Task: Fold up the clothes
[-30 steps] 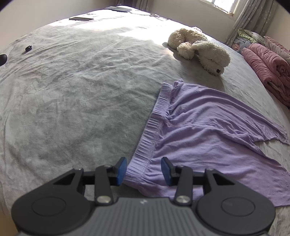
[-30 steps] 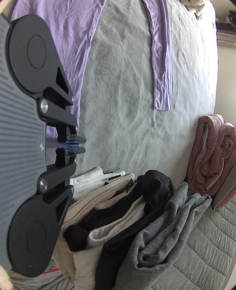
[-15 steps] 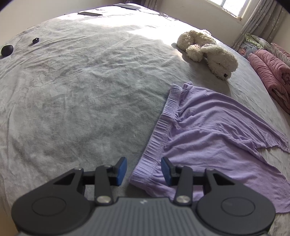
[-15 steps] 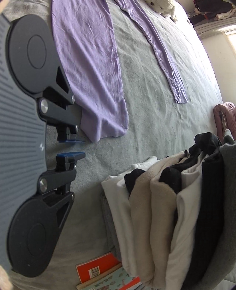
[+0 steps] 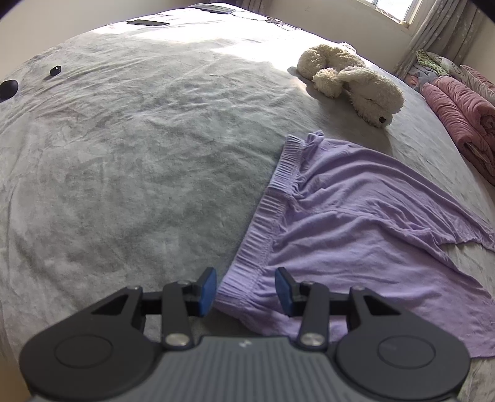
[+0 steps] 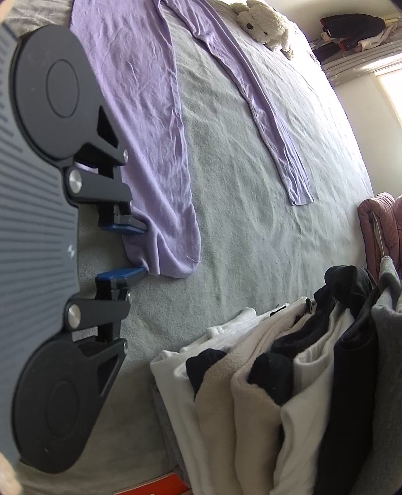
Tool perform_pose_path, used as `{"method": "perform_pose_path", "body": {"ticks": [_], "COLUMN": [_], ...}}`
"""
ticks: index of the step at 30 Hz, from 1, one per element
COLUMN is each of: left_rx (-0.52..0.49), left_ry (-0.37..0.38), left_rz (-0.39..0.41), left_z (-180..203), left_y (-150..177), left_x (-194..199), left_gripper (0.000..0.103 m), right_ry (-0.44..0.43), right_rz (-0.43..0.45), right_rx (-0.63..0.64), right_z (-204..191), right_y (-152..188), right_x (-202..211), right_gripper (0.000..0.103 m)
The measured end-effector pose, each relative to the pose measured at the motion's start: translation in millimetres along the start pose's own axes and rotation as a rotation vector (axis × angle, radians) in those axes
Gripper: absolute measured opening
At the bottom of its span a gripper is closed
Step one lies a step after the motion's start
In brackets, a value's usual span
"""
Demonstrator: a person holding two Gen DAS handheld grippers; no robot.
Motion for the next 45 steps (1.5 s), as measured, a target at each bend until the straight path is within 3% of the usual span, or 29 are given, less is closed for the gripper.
{"method": "perform_pose_path", "body": {"ticks": [3,5,11,17,21,25,33,36,39,45], "left_rx": [-0.002,0.000,0.011,0.015,0.018,0.016,0.034,0.066,0.087,0.099], "left_ry": [-0.003,-0.003,0.005,0.011,0.011,0.006,0.008,0.011,0.007,0.008], "left_rz": [-0.002,-0.004,-0.008,-0.013,-0.017,-0.021,-0.025,-0.011,0.007,-0.023], "left_z": [-0.2,-0.8,-3.3,-2.9,-3.2,-2.3,-7.9,-13.6,-18.0,-17.2], "left_y": [0.8,1.0,0.5,0.7,0.6,0.9,-0.2,-5.4,-10.4,-5.8], "left_x": [-0.6,-1.3,-0.9,-1.0,-1.8,-3.1,-2.5,1.5,4.5,-2.4], "left_gripper": [0.043,0.043,0.043,0.043,0.043,0.044,0.045,0.045,0.046,0.046], "right_ry": [0.017,0.035,0.031,0.074,0.142,0.199,0.302,0.308,0.309,0.287], "right_rz": [-0.002,0.005,0.093,0.101,0.076,-0.019,0.026,0.049,0.082,0.089], "right_rx": [-0.013,-0.014,-0.037,-0.037,0.001,0.085,0.180,0.185,0.195,0.254], "right_z": [-0.2,0.3,1.2,9.8,17.6,17.2,15.7,14.0,8.2,-12.2], "right_y": [-1.2,-3.5,-13.8,-8.2,-1.9,13.3,6.1,2.6,-2.5,-4.1], "right_x": [-3.7,-3.9,24.3,39.2,39.4,20.7,25.6,28.0,31.8,26.8], "right_gripper": [0.026,0.002,0.002,0.002,0.002,0.002,0.003,0.004,0.012,0.014]}}
Point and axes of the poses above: each gripper's, at about its wrist camera, not at the fingertips, and x roughly against the way its jaws point, z to its right, y to its underside, the point moved 10 cm from there along -x, roughly the way its jaws point, and after that the axes turned 4 degrees about x, right-handed, at the moved point
